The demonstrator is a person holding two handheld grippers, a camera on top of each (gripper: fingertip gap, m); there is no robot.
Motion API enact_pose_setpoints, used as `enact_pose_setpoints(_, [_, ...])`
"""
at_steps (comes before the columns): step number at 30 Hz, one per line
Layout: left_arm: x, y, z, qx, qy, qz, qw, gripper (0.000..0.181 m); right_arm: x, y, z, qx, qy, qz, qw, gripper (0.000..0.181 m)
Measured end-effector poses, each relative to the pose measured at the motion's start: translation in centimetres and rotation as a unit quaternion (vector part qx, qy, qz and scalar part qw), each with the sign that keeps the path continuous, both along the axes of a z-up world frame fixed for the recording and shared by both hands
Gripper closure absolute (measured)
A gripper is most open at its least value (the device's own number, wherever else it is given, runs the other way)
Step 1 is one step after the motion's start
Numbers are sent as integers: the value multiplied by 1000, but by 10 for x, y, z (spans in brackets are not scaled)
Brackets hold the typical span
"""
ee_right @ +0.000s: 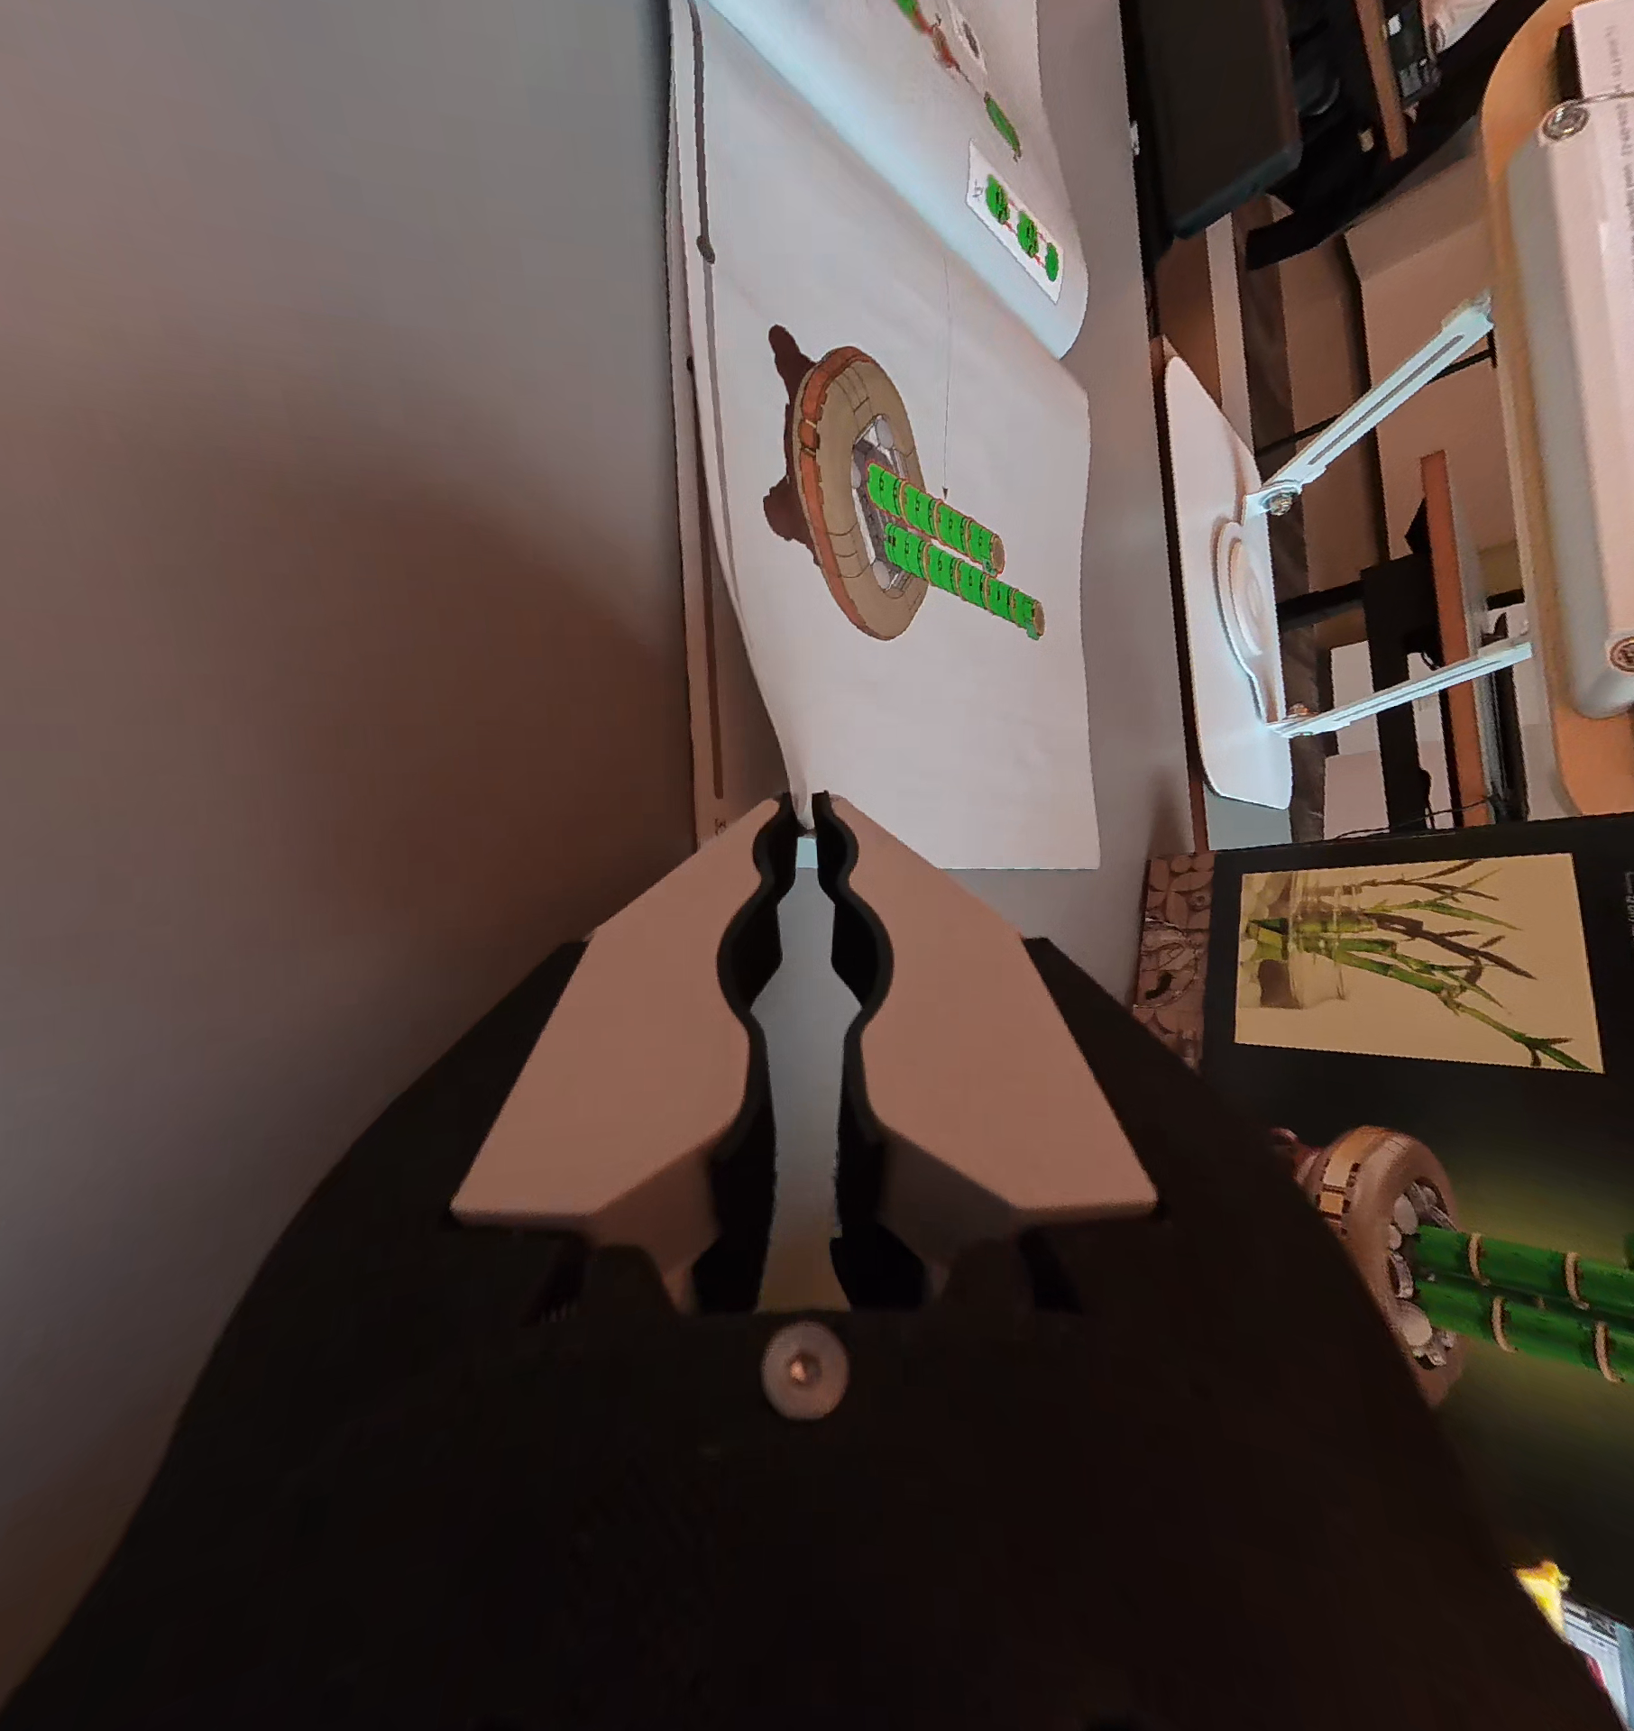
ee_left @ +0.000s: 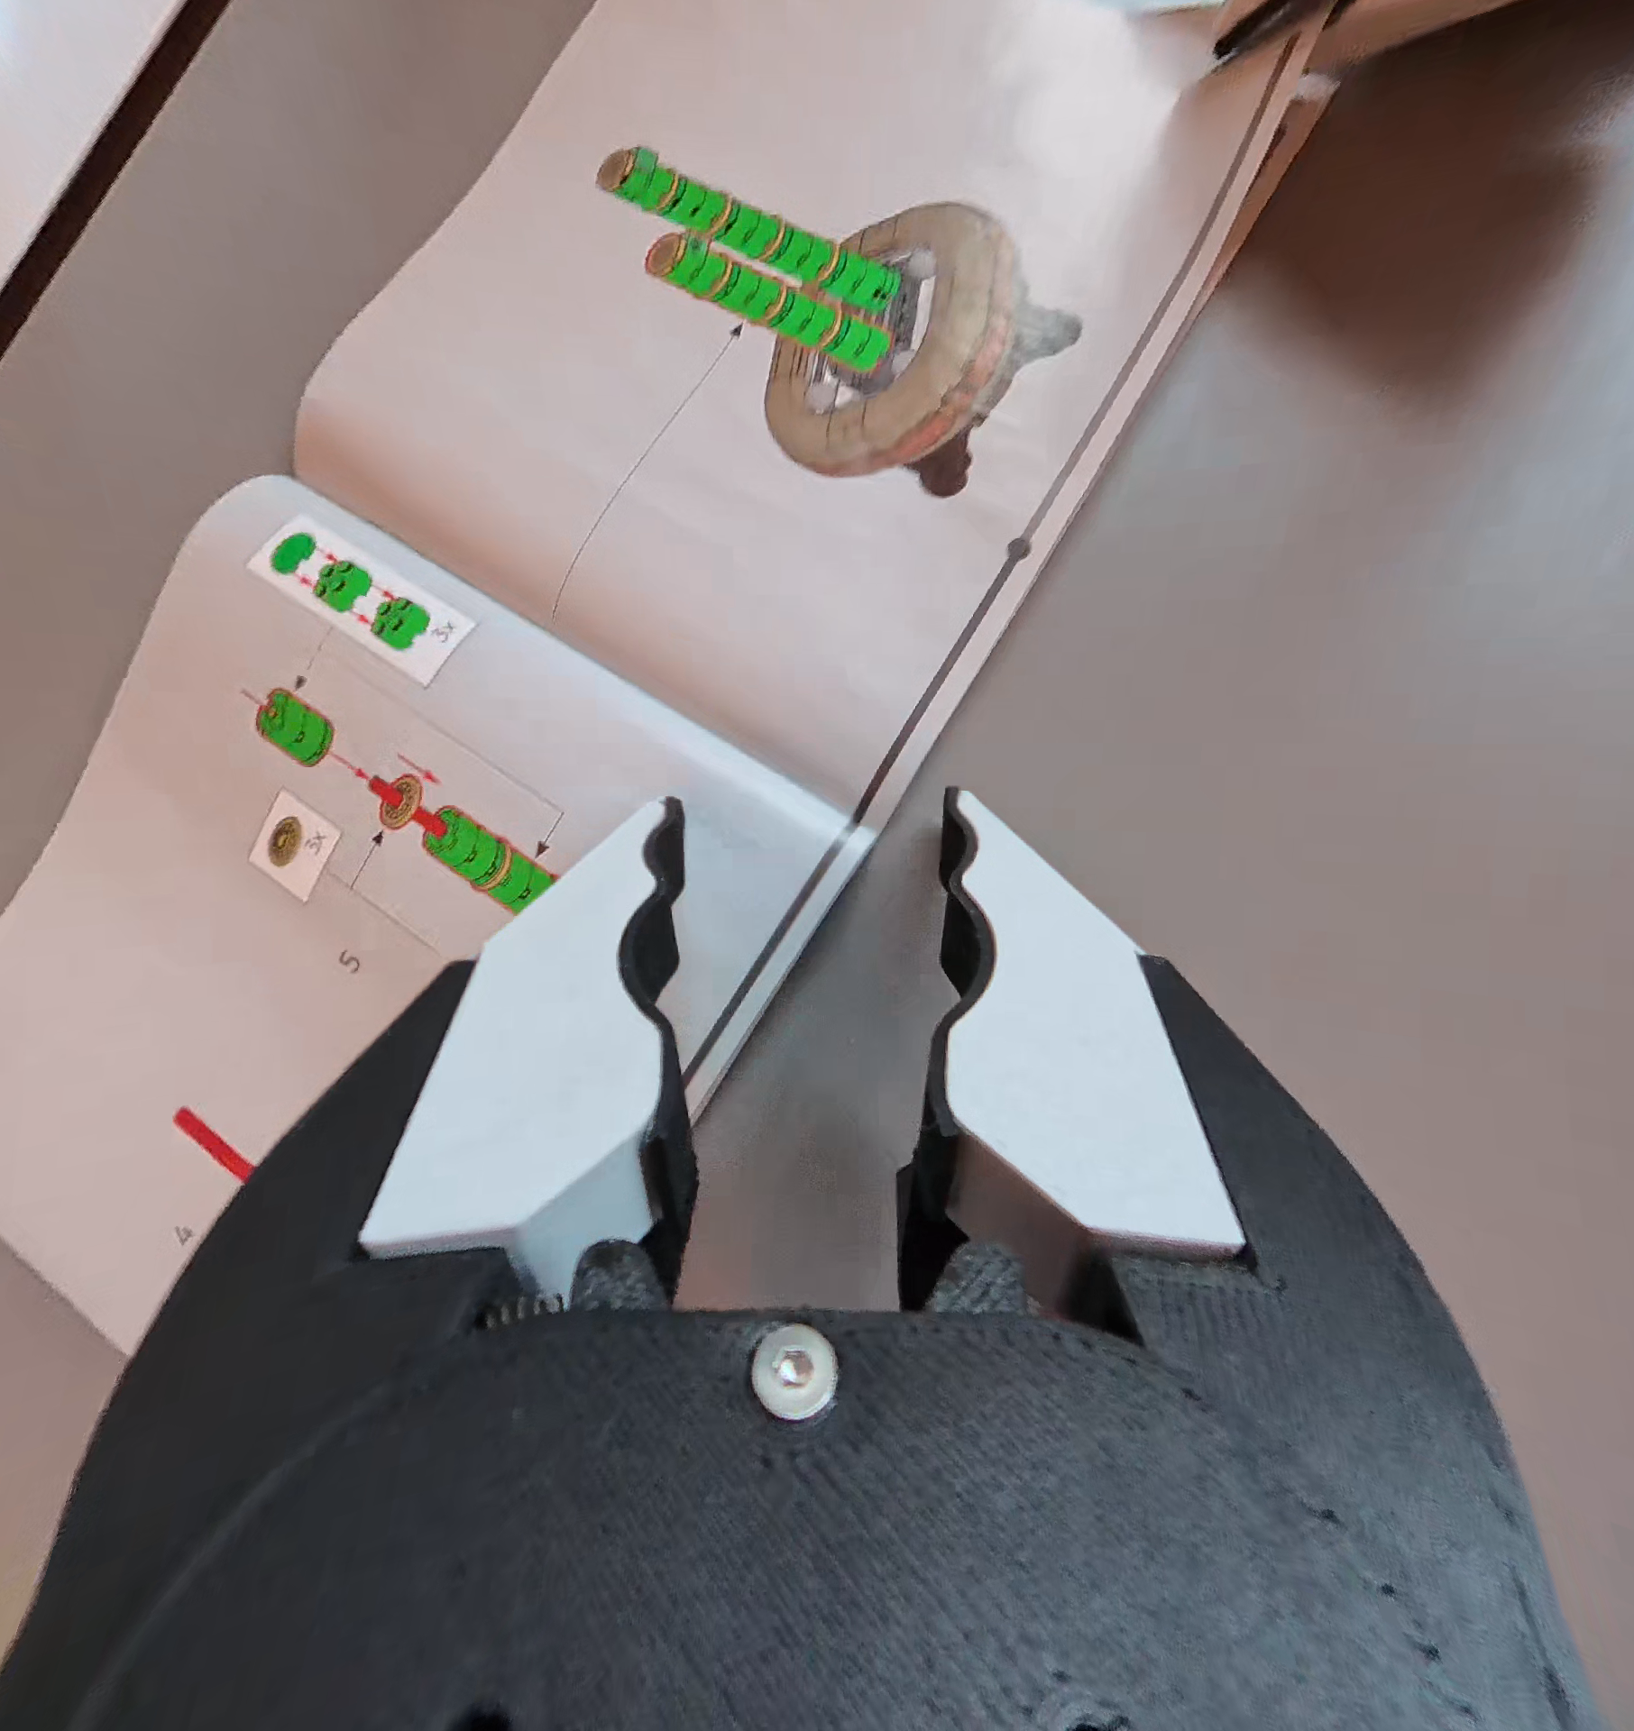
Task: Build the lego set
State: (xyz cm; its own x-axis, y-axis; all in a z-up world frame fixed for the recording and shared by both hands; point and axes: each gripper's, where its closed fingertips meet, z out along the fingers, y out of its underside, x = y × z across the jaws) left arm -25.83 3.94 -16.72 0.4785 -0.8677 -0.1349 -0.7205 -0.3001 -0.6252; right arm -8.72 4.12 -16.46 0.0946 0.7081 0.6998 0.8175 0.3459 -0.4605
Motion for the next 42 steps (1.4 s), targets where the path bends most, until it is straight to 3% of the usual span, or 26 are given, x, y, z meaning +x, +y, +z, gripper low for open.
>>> enact_pose_setpoints(1, [-2, 2, -1, 8, 3, 6, 1000, 128, 0, 0, -1, 0, -3, -1, 1000, 179])
enact_pose_setpoints(17, [0, 17, -3, 11, -44, 48, 998, 125, 5, 7, -1, 4, -2, -19, 1000, 179])
enact_pose_setpoints(20, [-5, 12, 8, 30, -27, 63, 997, 123, 5, 7, -1, 3, -1, -17, 1000, 179])
enact_pose_setpoints(23, [-17, -12, 34, 64, -32, 100, 992, 118, 5, 7, -1, 0, 4, -16, 1000, 179])
enact_pose_setpoints(26, [-58, -45, 67, 153, -51, 182, 970, 111, 4, 8, -1, -2, 8, -15, 1000, 179])
enact_pose_setpoints(29, [-135, -75, 90, 242, -46, 306, 919, 106, 4, 8, -1, -3, 10, -15, 1000, 179])
enact_pose_setpoints(33, [-229, -97, 75, 221, 5, 452, 864, 90, 3, 9, -1, -3, 11, -16, 1000, 179])
enact_pose_setpoints(36, [-249, -91, 57, 183, -17, 482, 857, 90, 4, 9, -1, 1, 5, -19, 1000, 179])
enact_pose_setpoints(42, [-251, -67, 35, 152, -29, 477, 865, 95, 4, 8, -1, 11, -5, -20, 1000, 179])
